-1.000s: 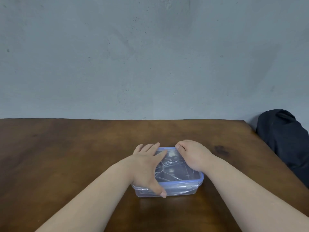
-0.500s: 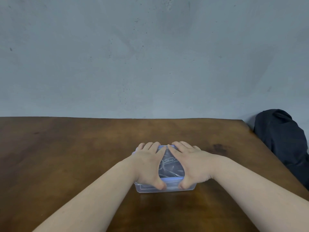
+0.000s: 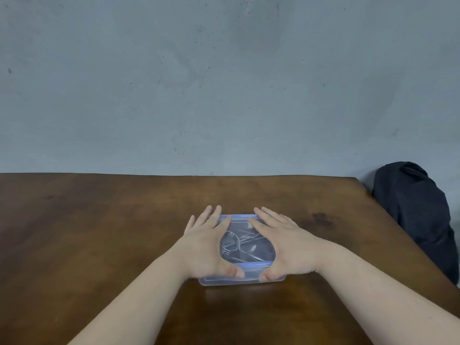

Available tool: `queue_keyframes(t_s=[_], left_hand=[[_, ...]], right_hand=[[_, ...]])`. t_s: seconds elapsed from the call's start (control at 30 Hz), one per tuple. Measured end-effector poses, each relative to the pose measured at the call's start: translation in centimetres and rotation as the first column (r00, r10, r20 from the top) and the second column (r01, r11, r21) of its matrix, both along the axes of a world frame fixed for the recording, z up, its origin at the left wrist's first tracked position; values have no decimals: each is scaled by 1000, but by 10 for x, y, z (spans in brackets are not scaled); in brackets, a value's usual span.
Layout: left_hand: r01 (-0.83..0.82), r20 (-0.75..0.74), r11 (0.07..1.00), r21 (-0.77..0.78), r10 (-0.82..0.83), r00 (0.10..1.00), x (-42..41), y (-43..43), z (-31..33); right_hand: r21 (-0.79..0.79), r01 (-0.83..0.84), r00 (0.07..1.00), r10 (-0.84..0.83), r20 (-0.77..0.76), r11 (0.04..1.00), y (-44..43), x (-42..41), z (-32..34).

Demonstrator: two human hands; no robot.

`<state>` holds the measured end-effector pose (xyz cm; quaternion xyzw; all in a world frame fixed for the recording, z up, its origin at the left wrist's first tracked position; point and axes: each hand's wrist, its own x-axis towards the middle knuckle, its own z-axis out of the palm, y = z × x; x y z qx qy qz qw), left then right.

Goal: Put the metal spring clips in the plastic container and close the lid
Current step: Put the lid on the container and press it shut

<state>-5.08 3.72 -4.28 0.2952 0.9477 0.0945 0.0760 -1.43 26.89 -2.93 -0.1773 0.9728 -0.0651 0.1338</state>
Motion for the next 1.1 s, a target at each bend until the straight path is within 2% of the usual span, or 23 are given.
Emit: queue_keyframes(t_s=[0.07, 0.13, 0.2, 0.3, 0.43, 0.57, 0.67, 0.7, 0.73, 0.8, 0.87, 1.0, 1.1], left_hand=[[-83, 66, 970, 227, 70, 995, 1, -7, -7], [-147, 116, 893, 424, 108, 987, 1, -11, -13], [-173, 131, 829, 532, 122, 984, 0, -14, -18], [-180, 153, 758, 628, 106, 982, -3, -16, -24], [-220, 224, 624, 750, 74, 972, -7, -19, -33], [-283, 307, 508, 813, 40, 951, -10, -20, -38], [-377, 404, 386, 842, 12, 915, -13, -23, -41], [-376, 399, 392, 839, 25, 916, -13, -23, -40], [-345, 362, 448, 825, 51, 931, -14, -22, -38], [-248, 242, 642, 726, 99, 965, -13, -20, -30], [-191, 183, 785, 589, 100, 978, -12, -21, -22], [-113, 208, 937, 330, 44, 977, -9, -28, -6], [-47, 224, 984, 171, 8, 975, -8, -33, 2]], right_hand=[[-72, 23, 1000, -24, -20, 997, 2, 0, -5], [-256, 90, 994, -101, -32, 963, 4, 0, -12], [-488, 185, 976, -219, -13, 853, 6, -1, -20], [-659, 281, 943, -329, 54, 698, 6, 0, -29], [-754, 334, 915, -386, 116, 565, 4, 0, -35], [-736, 305, 925, -372, 77, 605, 4, 0, -37], [-700, 302, 924, -379, 48, 647, 3, 1, -35], [-672, 295, 928, -371, 33, 680, 2, 1, -33], [-622, 284, 936, -352, 14, 730, 2, 0, -31], [-473, 253, 956, -292, -10, 844, 3, 1, -24], [-336, 226, 972, -237, 10, 914, 3, 2, -16], [-162, 200, 980, -193, 59, 966, 2, 4, 2], [-106, 177, 984, -173, 50, 978, 2, 5, 8]])
